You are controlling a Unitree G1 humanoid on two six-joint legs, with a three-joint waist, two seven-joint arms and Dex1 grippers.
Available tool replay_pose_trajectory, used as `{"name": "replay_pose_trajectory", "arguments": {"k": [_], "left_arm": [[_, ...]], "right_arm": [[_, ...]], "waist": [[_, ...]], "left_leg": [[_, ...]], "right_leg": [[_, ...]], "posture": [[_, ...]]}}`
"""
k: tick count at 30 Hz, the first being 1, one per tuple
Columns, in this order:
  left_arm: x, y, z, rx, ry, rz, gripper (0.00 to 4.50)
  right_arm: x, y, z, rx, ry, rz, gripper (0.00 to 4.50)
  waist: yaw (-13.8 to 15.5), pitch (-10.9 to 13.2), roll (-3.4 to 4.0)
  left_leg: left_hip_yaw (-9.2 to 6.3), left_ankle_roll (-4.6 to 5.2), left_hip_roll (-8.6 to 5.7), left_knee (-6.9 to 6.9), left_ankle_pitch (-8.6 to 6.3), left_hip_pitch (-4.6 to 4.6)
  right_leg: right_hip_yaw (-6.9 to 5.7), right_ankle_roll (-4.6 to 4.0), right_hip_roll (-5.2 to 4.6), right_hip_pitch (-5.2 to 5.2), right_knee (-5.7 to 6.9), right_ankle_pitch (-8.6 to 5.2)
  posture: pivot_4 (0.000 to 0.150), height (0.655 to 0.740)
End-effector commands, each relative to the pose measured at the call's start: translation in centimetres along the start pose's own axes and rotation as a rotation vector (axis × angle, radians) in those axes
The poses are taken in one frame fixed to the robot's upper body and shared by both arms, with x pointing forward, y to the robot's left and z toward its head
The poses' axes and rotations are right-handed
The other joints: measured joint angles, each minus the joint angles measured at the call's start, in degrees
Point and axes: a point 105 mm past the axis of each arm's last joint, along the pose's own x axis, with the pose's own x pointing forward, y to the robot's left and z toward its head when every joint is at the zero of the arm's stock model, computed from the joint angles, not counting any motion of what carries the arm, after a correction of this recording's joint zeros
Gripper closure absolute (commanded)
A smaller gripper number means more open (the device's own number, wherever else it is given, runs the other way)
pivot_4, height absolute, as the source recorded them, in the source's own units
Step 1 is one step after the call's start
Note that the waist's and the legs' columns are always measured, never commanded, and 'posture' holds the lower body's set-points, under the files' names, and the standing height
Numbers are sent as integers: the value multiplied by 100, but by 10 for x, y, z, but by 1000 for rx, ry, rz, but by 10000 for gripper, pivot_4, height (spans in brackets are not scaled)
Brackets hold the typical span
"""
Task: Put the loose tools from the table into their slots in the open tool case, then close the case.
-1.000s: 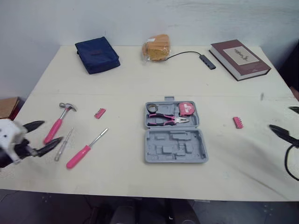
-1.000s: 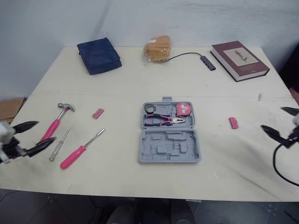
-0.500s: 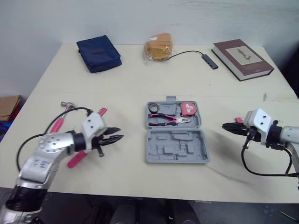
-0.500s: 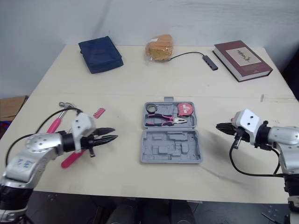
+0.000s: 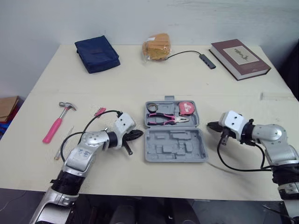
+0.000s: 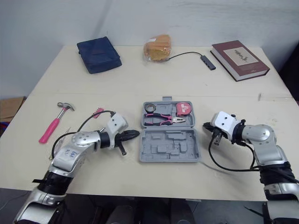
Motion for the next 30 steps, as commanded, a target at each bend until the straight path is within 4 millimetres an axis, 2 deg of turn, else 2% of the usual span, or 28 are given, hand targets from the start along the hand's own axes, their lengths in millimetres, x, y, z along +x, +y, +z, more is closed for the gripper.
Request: {"name": "replay_pose_trajectory", "arguments": {"k": [1, 8, 11, 13, 19, 22, 26, 30], "left_arm": [[8, 3, 6, 18, -15, 19, 44436], [22, 3, 6, 6, -19, 13, 44436], [21, 0, 6, 5, -32, -4, 44436], [10, -5, 2, 3, -37, -31, 44436], [-18, -8, -9, 59, -4, -51, 44436], [-29, -18, -14, 61, 3, -82, 44436], [-37, -22, -20, 52, 24, -92, 44436], [-40, -17, -26, 50, 43, -48, 44436]], "right_arm": [[6, 2, 7, -33, -21, 8, 45000], [15, 15, 18, -26, -67, 53, 45000], [19, 28, 23, -15, -89, 95, 45000], [21, 45, 30, -6, -117, 144, 45000], [23, 75, 49, 18, -168, 224, 45000], [22, 94, 59, 30, -191, 279, 45000], [22, 100, 62, 38, -189, 294, 45000], [24, 103, 58, 49, -173, 287, 45000]], "waist": [[4, 0, 0], [-9, -3, -3], [3, -3, -5], [-4, -6, -8], [-24, -11, -14], [-19, -12, -16], [-10, -12, -17], [-16, -13, -18]], "left_leg": [[0, 0, 0, 2, 0, 0], [3, -4, 5, 10, -3, 2], [3, -5, 5, 11, -3, 2], [2, -6, 6, 11, -4, 2], [10, -23, 31, 9, -15, 16], [8, -20, 31, 9, -17, 20], [7, -10, 32, 8, -29, 19], [6, 2, 32, 7, -36, 20]], "right_leg": [[0, 0, 0, 0, 1, 0], [2, 0, 4, 2, 8, 0], [3, 0, 4, 2, 7, 0], [3, 0, 4, 2, 7, 0], [11, -8, 21, 4, 11, -4], [12, -10, 18, 10, 12, -4], [12, -13, 14, 10, 6, -6], [12, -14, 13, 10, 6, -7]], "posture": [[1500, 7400], [1500, 7400], [1500, 7400], [1500, 7400], [1500, 7400], [1500, 7400], [1500, 7400], [1500, 7400]]}}
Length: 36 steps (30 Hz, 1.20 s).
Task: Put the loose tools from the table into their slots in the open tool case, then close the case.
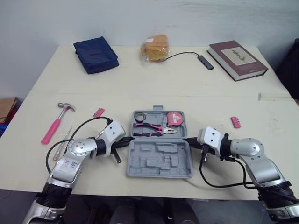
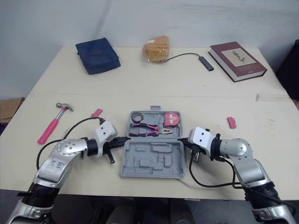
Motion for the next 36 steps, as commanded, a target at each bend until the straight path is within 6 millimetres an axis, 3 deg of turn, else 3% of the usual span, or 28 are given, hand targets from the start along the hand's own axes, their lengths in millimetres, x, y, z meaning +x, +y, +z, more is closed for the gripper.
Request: {"name": "replay_pose_trajectory", "arguments": {"k": [1, 5, 9, 13, 15, 17, 18, 20, 24, 27, 28, 30, 32, 36], "left_arm": [[2, -6, -2, 2, -2, -7, 44436], [7, -9, -3, 5, 0, -25, 44436], [-3, 2, -5, 26, 18, 14, 44436], [-23, 12, 4, 60, -26, 30, 44436], [-45, 13, 14, 94, -78, -2, 44436], [-74, 17, 18, 180, -115, -16, 44436], [-87, 23, 23, 168, -154, 19, 42136], [-113, 28, 29, 149, -219, 57, 36785], [-168, 58, 23, 51, -224, 278, 18892], [-233, 82, -4, -51, -164, 505, 3585], [-256, 91, -15, -95, -169, 598, 93], [-299, 103, -37, -140, -155, 765, 93], [-328, 106, -50, -160, -128, 860, 93], [-362, 111, -62, -156, -76, 983, 93]], "right_arm": [[11, 15, 7, -7, -39, 55, 45000], [5, 11, 3, -12, -19, 62, 45000], [-2, 1, 1, -12, -2, 0, 45000], [-33, -9, -6, -6, 17, -21, 45000], [-61, -21, -8, -32, 14, -70, 45000], [-94, -31, 4, -75, -76, -114, 45000], [-108, -34, 3, -69, -76, -129, 41841], [-132, -39, -6, -60, -26, -162, 35256], [-174, -52, -18, -44, 48, -283, 16752], [-210, -60, -42, -38, 204, -381, 147], [-219, -65, -45, -19, 200, -438, 0], [-233, -74, -49, 27, 160, -536, 0], [-243, -76, -55, 29, 166, -572, 0], [-263, -80, -61, 53, 172, -640, 0]], "waist": [[-4, -1, -1], [8, -3, -4], [7, -3, -5], [18, -2, -6], [20, 0, -7], [20, 4, -6], [14, 6, -2], [17, 7, -2], [11, 9, -5], [-3, 10, -4], [-8, 10, -5], [-24, 10, -5], [-27, 11, -7], [4, 12, -9]], "left_leg": [[0, -1, 0, -1, -1, 1], [-1, 10, 1, -2, -8, 9], [-2, 15, 0, -2, -12, 12], [-3, 14, 0, -4, -13, 8], [-4, 15, 0, -5, -13, 3], [-4, 17, 0, -6, -16, -3], [-4, 16, 1, -9, -17, -3], [-3, 19, 2, -16, -19, -1], [-6, 25, 5, -26, -23, 8], [1, 24, 5, -44, -21, 18], [9, 24, 5, -55, -21, 25], [21, 24, 6, -74, -19, 40], [24, 23, 9, -77, -19, 43], [25, 24, 9, -80, -21, 37]], "right_leg": [[-1, -2, 0, 0, 0, -1], [-3, -3, 0, 7, 1, -1], [-3, -4, -1, 11, -2, -2], [-4, -4, -1, 8, -4, -2], [-6, -5, -3, 6, -10, -3], [-8, -6, -7, 4, -17, -3], [-9, -6, -7, 5, -23, -3], [-9, -7, -12, 8, -32, -4], [-12, -12, -13, 16, -34, -6], [-8, -17, -12, 12, -32, -9], [-2, -21, -12, 11, -32, -11], [2, -30, -8, 10, -32, -16], [3, -33, -5, 7, -31, -17], [3, -32, -17, 5, -34, -17]], "posture": [[1500, 7400], [1500, 7400], [1500, 7400], [1500, 7400], [1500, 7400], [1500, 7400], [1500, 7400], [1500, 7400], [1500, 7400], [1500, 7400], [1500, 7400], [1500, 7400], [1500, 7400], [1500, 7400]]}}
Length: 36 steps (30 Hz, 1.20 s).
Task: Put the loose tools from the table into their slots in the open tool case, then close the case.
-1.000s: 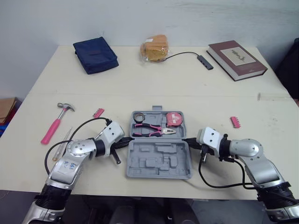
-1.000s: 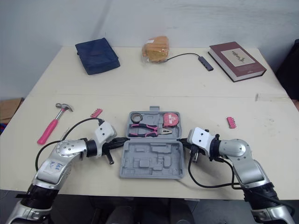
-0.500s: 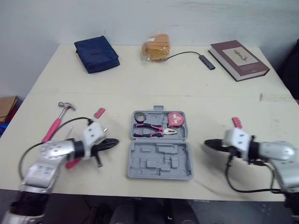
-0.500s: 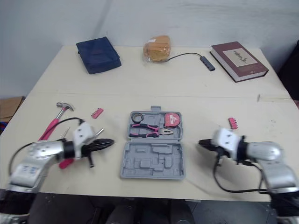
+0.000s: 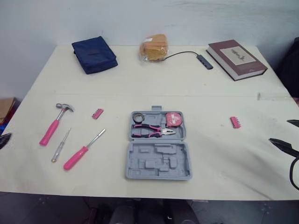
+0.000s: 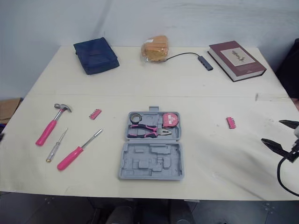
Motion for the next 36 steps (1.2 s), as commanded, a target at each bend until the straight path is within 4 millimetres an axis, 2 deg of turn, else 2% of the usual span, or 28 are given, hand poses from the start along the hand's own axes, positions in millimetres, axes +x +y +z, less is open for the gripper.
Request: {"name": "replay_pose_trajectory", "arguments": {"k": [1, 3, 5, 8, 10, 12, 15, 19, 22, 25, 28, 31, 36], "left_arm": [[-17, 26, 8, 81, -7, 112, 93], [-20, 30, 5, 120, 24, 128, 93], [-19, 27, 4, 126, 27, 104, 93], [-12, 15, 4, 122, 19, 42, 93], [-6, 0, 1, 113, 36, -11, 93], [-2, -16, -4, 91, 77, -79, 93], [-1, -32, -6, 23, 108, -131, 93], [10, -77, -13, -13, 238, -245, 93], [26, -108, -17, -63, 272, -253, 93], [36, -127, -16, -106, 299, -230, 93], [42, -127, -23, -142, 364, -150, 93], [48, -129, -25, -166, 382, -116, 93], [60, -138, -33, -200, 390, -126, 93]], "right_arm": [[-21, -26, 4, -21, -15, -122, 0], [-28, -27, -6, -4, 13, -146, 0], [-24, -22, -6, -6, 2, -132, 0], [-2, -21, 17, 3, -121, -136, 0], [25, -1, 44, 23, -231, -14, 0], [43, 16, 68, 35, -322, 74, 0], [53, 30, 87, 12, -386, 148, 0], [74, 55, 149, 74, -640, 271, 0], [81, 90, 176, 69, -745, 410, 0], [80, 117, 191, 19, -802, 531, 0], [78, 134, 200, -12, -836, 607, 0], [77, 141, 204, -15, -853, 639, 0], [77, 145, 198, -23, -831, 649, 0]], "waist": [[14, 0, 0], [22, 0, 0], [8, -2, -1], [-47, -2, 0], [-130, -2, 0], [-179, -2, 0], [-154, -1, 2], [-119, -1, -1], [-44, -1, 0], [28, -1, -1], [34, -2, -4], [21, -3, -5], [9, -5, -8]], "left_leg": [[-1, 0, 0, 0, 0, -3], [-3, 0, -1, -3, -1, -5], [-4, -2, 0, -16, -1, -5], [-1, -7, 4, -19, -1, -4], [5, -12, 8, -15, 0, -2], [9, -14, 12, -14, 0, 1], [10, -20, 18, -12, 0, -2], [6, -20, 19, -8, -3, -10], [-1, -23, 19, -3, 0, -10], [-14, -24, 19, -1, 0, -18], [-17, -23, 18, 1, -1, -27], [-18, -24, 18, 0, -1, -26], [-18, -28, 18, 1, 0, -23]], "right_leg": [[-1, 0, -3, -2, -2, 0], [-4, 0, -8, -3, -3, 0], [-8, -7, -10, -5, -7, -4], [-4, -9, -9, -10, -3, -5], [2, -8, -5, -11, 8, -4], [6, -8, -1, -10, 16, -4], [6, -10, 7, -19, 27, -5], [3, -12, 6, -22, 21, -6], [0, -12, 7, -20, 27, -6], [-12, -12, 9, -21, 25, -6], [-17, -12, 10, -23, 15, -6], [-17, -11, 14, -23, 13, -6], [-17, -12, 16, -23, 16, -6]], "posture": [[1500, 7400], [1500, 7400], [1500, 7400], [1500, 7400], [1500, 7400], [1500, 7400], [1500, 7400], [1500, 7400], [1500, 7400], [1500, 7400], [1500, 7400], [1500, 7400], [1500, 7400]]}}
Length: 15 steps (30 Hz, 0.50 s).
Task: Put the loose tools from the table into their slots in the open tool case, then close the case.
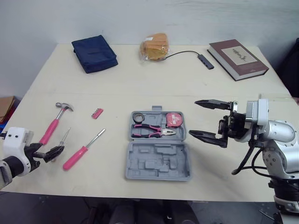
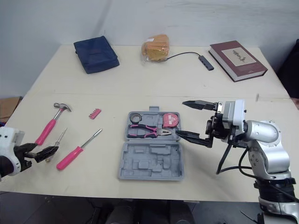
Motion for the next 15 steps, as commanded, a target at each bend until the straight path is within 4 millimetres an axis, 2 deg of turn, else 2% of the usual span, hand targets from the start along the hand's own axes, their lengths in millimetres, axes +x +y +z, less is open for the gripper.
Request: {"name": "replay_pose_trajectory", "arguments": {"k": [1, 5, 8, 12, 15], "left_arm": [[8, 0, -6, -5, 29, 17, 93], [21, 3, -20, -4, 77, 37, 93], [26, 5, -29, -57, 100, 42, 7923], [29, 4, -41, -62, 143, 32, 27136], [31, -1, -42, -59, 147, 14, 40179]], "right_arm": [[1, 2, 7, -14, -24, -7, 0], [3, 6, 5, 24, -39, -28, 0], [2, 16, 1, 32, -16, -13, 0], [-1, 18, 0, 32, -8, -31, 0], [-3, 22, -1, 11, 13, -15, 0]], "waist": [[4, 0, 0], [10, 0, 1], [14, -4, 8], [11, -12, 20], [13, -15, 26]], "left_leg": [[-1, -1, 0, 0, 1, 0], [-1, -4, 0, 1, 3, 4], [-2, -11, 0, 0, 7, 13], [-2, -12, 0, 0, 8, 18], [-1, -11, 0, -1, 8, 21]], "right_leg": [[0, 0, 0, 0, 0, 0], [1, -1, 0, 1, 6, 0], [1, -3, 0, 6, 15, -1], [3, -5, -2, 11, 16, -1], [4, -5, -1, 13, 15, -1]], "posture": [[1500, 7400], [1500, 7400], [1500, 7400], [1500, 7400], [1500, 7400]]}}
